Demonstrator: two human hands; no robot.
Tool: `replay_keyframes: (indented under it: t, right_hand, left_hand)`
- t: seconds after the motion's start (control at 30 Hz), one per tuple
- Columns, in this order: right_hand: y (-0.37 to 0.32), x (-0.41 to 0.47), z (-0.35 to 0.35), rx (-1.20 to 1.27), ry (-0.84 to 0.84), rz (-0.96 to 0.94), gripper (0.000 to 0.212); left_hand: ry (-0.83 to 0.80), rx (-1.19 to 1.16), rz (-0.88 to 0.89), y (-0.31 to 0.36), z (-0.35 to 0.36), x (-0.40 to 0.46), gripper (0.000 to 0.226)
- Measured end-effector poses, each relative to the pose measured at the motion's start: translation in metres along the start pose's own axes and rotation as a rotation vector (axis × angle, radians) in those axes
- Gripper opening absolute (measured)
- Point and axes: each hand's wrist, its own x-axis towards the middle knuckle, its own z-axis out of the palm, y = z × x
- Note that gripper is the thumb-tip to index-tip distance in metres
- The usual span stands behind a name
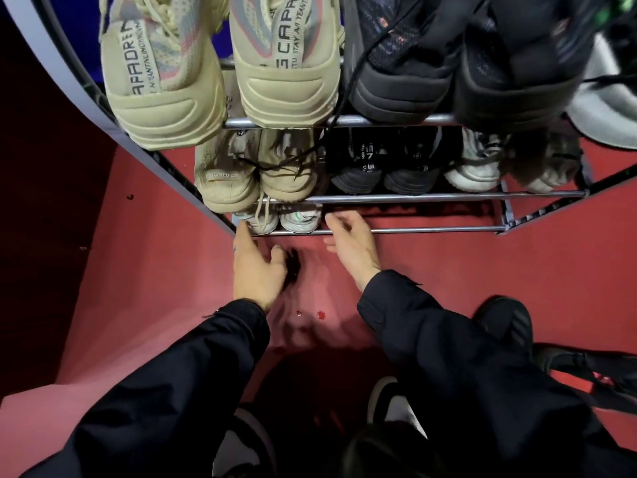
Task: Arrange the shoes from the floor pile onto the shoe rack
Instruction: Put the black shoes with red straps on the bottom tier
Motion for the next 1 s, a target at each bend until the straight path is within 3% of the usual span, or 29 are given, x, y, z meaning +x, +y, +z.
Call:
replay_keyframes:
  t: [0.13,0.33,0.43,0.53,0.63,0.7,0.77,0.83,0.93,1.0]
  right_hand:
    - [0.022,-0.037,-0.033,-0.021,-0.036,0.012,0.011]
    - [0.058,-0.104,-0.106,-0.159,0.050,-0.019,0.023]
    - [0.085,-0.133,-0.159,-0.304,0.241,-0.047,0.015]
    - [0.114,-0.158,-0.208,-0.480,0.545,0.002,0.027]
    - [0.153,-0.177,-0.237,-0.437,0.763,0.323,0.046]
    - [0.179,-0.185,-0.242,-0.298,0.695,0.533,0.059]
    - [0.200,-0.185,-0.241,-0.121,0.553,0.581,0.052]
    - [0.213,-0.181,-0.240,-0.013,0.479,0.539,0.031]
    - [0.224,-0.177,-0.236,0.098,0.428,0.439,0.019]
    - [0.205,-0.186,-0.225,0.189,0.420,0.333,0.012]
  left_hand:
    - [-0.154,0.095,-0.032,0.010,0.019,-0.039,0.069]
    - [-0.502,0.143,0.127,0.041,0.073,-0.096,0.046]
    - [-0.645,0.153,0.192,0.057,0.106,-0.125,0.046]
    - [-0.764,0.129,0.197,0.067,0.131,-0.149,0.046]
    - [-0.835,0.128,0.192,0.071,0.148,-0.166,0.049]
    - [-0.870,0.161,0.194,0.074,0.154,-0.174,0.048]
    - [-0.929,0.190,0.158,0.072,0.159,-0.182,0.042]
    - [-0.966,0.207,0.107,0.068,0.162,-0.187,0.046]
    - [-0.959,0.170,0.039,0.063,0.167,-0.192,0.061]
    - [-1.008,0.120,0.004,0.065,0.169,-0.199,0.049]
